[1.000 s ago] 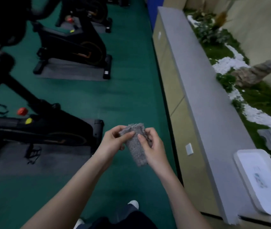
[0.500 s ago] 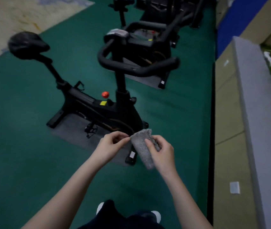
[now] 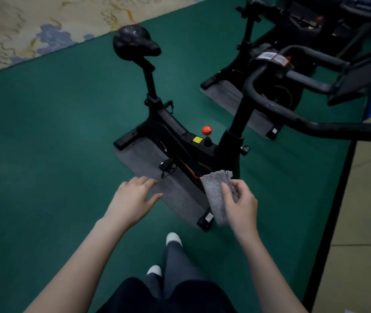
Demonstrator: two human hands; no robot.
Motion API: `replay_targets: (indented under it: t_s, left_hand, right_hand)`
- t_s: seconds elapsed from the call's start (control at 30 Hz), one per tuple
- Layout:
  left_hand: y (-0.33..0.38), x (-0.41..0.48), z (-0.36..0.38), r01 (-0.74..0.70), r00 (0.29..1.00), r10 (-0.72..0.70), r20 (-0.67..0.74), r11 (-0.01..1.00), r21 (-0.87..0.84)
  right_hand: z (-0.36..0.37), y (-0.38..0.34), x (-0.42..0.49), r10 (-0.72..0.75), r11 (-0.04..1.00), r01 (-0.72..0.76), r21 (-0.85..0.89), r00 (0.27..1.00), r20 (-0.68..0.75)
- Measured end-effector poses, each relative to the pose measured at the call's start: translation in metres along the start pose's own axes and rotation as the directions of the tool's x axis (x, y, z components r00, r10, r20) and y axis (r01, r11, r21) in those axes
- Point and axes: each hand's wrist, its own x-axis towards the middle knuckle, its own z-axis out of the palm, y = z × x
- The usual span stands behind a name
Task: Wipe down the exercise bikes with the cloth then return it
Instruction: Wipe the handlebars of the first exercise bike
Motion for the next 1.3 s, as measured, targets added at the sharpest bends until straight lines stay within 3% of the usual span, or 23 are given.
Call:
replay_targets:
  t_s: [0.37,0.63,0.9,1.03,1.3]
  left_hand:
    - [-0.064,0.099,-0.047,0.077,0.997,-0.077,-0.018,0.997,-0.016]
    - [-0.079,0.212,-0.086,-0.063,0.998,0.062,0.017,0.997,0.035]
    - [-0.099,0.301,-0.109,-0.259,0.963,0.258,0.079,0.966,0.003]
    - [-0.114,0.354,-0.130,-0.434,0.893,0.430,0.133,0.901,0.002]
    - [-0.123,0.431,-0.163,-0.757,0.628,0.731,0.265,0.653,-0.008]
  right_hand:
    - [0.077,-0.042,0.106,-0.057,0.996,0.057,-0.063,0.998,0.008]
    - [0.115,-0.060,0.178,0.012,0.994,-0.016,-0.105,0.999,-0.037]
    - [0.143,-0.081,0.210,0.125,0.988,-0.141,-0.066,0.969,-0.212]
    - [0.175,-0.104,0.223,0.236,0.968,-0.251,0.011,0.893,-0.384]
    - [0.243,-0.158,0.225,0.403,0.901,-0.388,0.193,0.591,-0.699]
